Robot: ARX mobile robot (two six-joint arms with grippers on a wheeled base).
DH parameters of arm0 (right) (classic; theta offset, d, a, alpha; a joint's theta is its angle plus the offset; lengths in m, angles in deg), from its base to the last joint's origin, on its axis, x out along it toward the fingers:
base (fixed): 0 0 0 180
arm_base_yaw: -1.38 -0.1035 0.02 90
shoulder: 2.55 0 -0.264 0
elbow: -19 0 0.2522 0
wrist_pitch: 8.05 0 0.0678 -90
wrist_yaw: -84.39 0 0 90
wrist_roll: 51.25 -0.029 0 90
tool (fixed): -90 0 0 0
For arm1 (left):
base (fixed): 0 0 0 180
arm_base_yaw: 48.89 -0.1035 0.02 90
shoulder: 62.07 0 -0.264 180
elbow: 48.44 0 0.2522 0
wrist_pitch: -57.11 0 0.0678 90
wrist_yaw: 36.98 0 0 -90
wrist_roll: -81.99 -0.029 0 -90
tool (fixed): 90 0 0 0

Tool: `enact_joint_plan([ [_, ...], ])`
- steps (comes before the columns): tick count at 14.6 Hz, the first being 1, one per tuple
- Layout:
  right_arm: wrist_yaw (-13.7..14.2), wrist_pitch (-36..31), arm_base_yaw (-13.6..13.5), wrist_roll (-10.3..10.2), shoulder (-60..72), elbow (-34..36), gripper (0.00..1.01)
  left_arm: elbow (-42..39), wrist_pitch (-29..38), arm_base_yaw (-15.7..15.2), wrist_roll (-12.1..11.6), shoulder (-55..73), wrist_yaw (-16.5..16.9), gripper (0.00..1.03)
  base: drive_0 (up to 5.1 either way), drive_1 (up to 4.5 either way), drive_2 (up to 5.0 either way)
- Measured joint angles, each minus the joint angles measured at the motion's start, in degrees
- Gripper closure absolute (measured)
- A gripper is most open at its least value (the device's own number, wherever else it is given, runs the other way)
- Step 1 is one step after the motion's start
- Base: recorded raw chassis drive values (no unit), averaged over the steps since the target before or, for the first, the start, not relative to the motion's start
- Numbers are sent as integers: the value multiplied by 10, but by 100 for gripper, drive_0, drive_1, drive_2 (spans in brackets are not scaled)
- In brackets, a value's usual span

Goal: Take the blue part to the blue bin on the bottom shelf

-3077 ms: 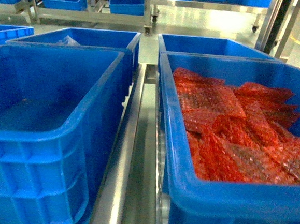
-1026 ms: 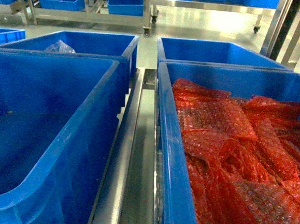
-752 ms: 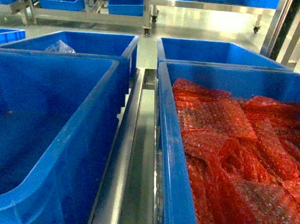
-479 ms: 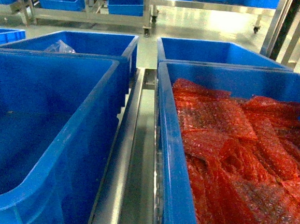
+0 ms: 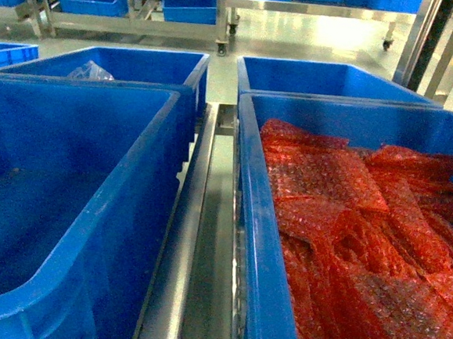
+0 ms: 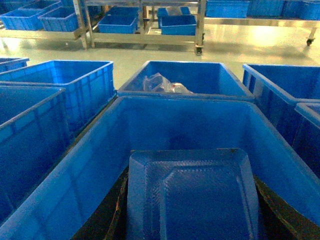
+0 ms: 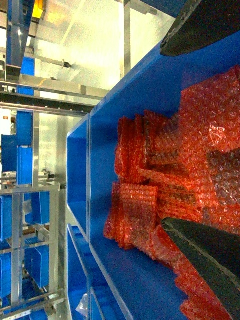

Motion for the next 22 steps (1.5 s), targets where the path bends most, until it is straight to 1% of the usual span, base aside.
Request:
enact_joint_plan([
  [1,0,0,0,0,0,0,3,2,-9,5,-4,3,-16,59,0,0,0],
  [2,0,0,0,0,0,0,3,3,-6,12,-13,15,-61,59,0,0,0],
  [3,0,0,0,0,0,0,3,8,20,2,-20,45,-76,59,0,0,0],
  [4,0,0,0,0,0,0,3,16,36,-7,-22,67,-70,59,0,0,0],
  [5,0,0,0,0,0,0,3,31,61,-17,-22,102,-54,59,0,0,0],
  [6,0,0,0,0,0,0,3,55,113,-22,-20,161,-31,59,0,0,0],
  [7,0,0,0,0,0,0,3,106,204,-25,-13,301,-5,57,0,0,0],
  [8,0,0,0,0,0,0,3,132,221,-21,-12,374,2,41,0,0,0],
  [9,0,0,0,0,0,0,3,145,229,-17,-9,417,5,29,0,0,0],
  [11,0,0,0,0,0,0,3,151,216,-12,5,415,10,4,0,0,0],
  [13,0,0,0,0,0,0,3,147,165,-10,7,332,9,5,0,0,0],
  [15,0,0,0,0,0,0,3,147,168,-11,8,316,9,5,0,0,0],
  [16,0,0,0,0,0,0,3,116,237,-28,-4,323,72,16,0,0,0],
  [17,0,0,0,0,0,0,3,76,265,-37,-11,296,114,28,0,0,0],
  [18,0,0,0,0,0,0,3,45,275,-46,-15,267,130,43,0,0,0],
  [21,0,0,0,0,0,0,3,-23,273,-68,-15,208,152,84,0,0,0],
  [22,0,0,0,0,0,0,3,-37,269,-101,-16,187,190,97,0,0,0],
])
